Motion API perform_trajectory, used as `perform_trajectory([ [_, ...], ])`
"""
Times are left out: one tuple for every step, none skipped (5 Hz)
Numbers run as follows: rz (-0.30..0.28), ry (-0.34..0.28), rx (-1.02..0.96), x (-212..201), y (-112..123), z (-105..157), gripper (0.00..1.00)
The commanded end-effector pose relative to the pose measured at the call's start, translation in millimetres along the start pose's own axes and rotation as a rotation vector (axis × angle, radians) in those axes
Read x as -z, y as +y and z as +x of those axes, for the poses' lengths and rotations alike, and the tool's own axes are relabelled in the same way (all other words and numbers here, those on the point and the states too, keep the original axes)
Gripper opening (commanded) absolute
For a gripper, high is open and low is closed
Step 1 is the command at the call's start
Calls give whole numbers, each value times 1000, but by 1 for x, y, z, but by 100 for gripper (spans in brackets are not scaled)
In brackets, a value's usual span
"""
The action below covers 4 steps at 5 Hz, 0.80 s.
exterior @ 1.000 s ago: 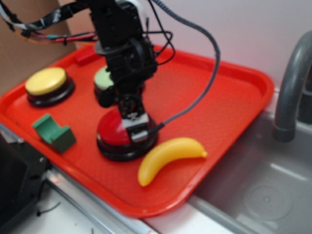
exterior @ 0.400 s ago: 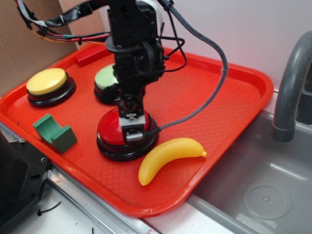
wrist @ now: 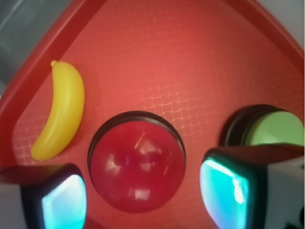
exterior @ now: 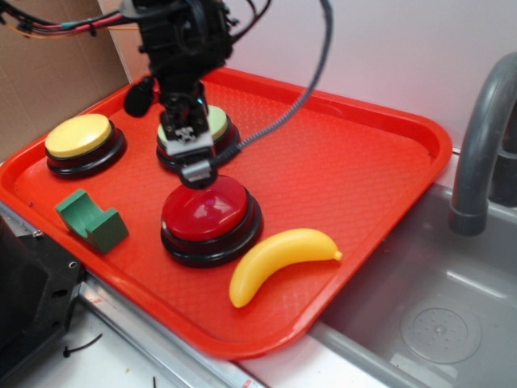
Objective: Push the red button.
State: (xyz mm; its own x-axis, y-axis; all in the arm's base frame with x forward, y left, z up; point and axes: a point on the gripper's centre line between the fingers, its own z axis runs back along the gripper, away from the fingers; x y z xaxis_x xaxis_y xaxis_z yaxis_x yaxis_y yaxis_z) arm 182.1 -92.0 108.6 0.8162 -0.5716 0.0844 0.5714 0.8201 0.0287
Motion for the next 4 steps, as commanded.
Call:
perform_trajectory([
  [19, -38, -34, -25, -3, -7, 100],
  [11, -35, -43, -29, 0, -7, 100],
  [14, -34, -48, -34, 1, -7, 100],
  [19, -32, -50, -40, 0, -7, 100],
])
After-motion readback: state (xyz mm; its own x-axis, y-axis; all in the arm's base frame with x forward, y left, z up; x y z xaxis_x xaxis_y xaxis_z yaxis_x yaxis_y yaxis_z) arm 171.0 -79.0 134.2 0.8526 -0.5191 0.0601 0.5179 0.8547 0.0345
